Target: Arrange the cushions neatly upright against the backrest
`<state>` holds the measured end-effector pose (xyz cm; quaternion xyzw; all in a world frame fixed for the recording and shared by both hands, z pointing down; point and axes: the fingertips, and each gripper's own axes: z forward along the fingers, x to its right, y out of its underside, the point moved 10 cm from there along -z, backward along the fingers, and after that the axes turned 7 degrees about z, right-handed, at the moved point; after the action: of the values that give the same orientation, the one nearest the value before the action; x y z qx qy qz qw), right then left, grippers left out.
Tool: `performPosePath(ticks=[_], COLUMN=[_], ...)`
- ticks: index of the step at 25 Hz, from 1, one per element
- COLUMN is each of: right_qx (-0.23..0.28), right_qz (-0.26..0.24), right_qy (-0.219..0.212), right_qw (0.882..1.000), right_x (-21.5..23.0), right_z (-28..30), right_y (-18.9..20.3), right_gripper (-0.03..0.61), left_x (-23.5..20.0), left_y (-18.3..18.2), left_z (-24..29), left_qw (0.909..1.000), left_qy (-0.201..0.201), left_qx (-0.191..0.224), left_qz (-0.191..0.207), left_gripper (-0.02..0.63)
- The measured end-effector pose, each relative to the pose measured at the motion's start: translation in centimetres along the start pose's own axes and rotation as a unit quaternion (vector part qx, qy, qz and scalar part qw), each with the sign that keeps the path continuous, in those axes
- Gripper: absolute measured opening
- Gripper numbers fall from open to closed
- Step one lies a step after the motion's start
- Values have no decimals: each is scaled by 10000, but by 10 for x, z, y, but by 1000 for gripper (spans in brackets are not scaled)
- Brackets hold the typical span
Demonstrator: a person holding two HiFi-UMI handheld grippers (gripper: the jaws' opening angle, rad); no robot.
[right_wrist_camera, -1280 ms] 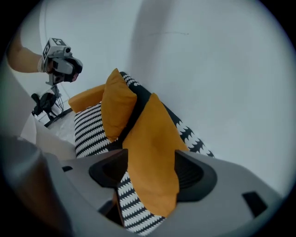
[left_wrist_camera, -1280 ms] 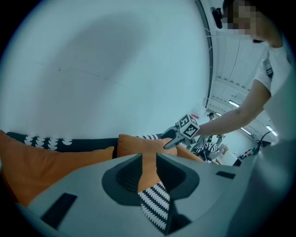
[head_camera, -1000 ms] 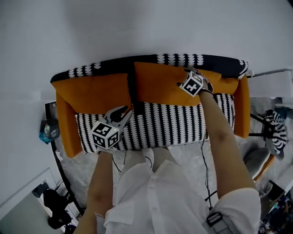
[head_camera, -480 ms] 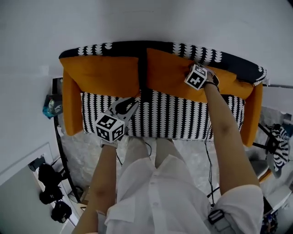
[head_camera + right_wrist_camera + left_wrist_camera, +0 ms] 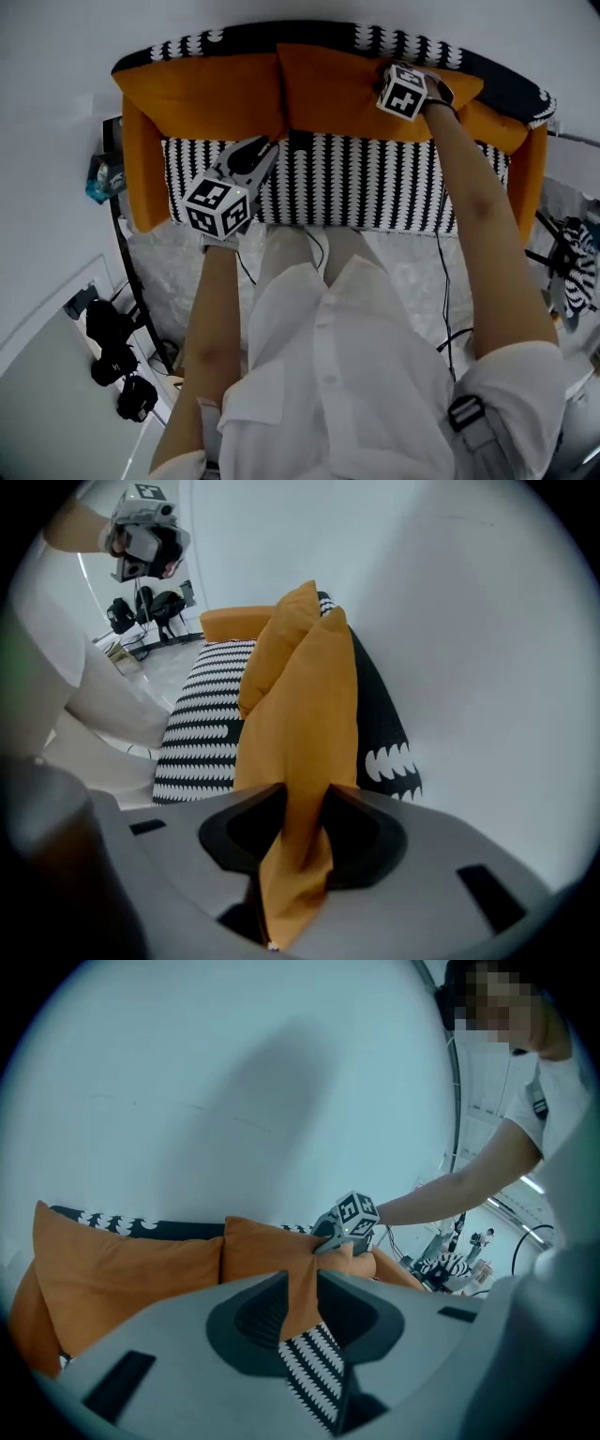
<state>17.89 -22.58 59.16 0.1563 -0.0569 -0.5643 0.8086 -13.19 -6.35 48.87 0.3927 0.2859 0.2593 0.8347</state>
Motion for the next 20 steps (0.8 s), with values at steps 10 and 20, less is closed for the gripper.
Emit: performPosePath(ticks=[10, 20], right_qx=[827, 3229], right_qz=[1505, 3236], right_qy=[508, 712], right_qw=[9838, 8865], right_x=[-12, -72], right_z=[-27, -141], right_y=[-6, 31], right_gripper=[195, 115], left_x=[23, 34], left_y=[-5, -44], left_z=[-1, -27], left_qw=[9999, 9959], left_qy=[103, -170], left_qx=[110, 834], left_qz=[17, 310], left_gripper=[107, 106])
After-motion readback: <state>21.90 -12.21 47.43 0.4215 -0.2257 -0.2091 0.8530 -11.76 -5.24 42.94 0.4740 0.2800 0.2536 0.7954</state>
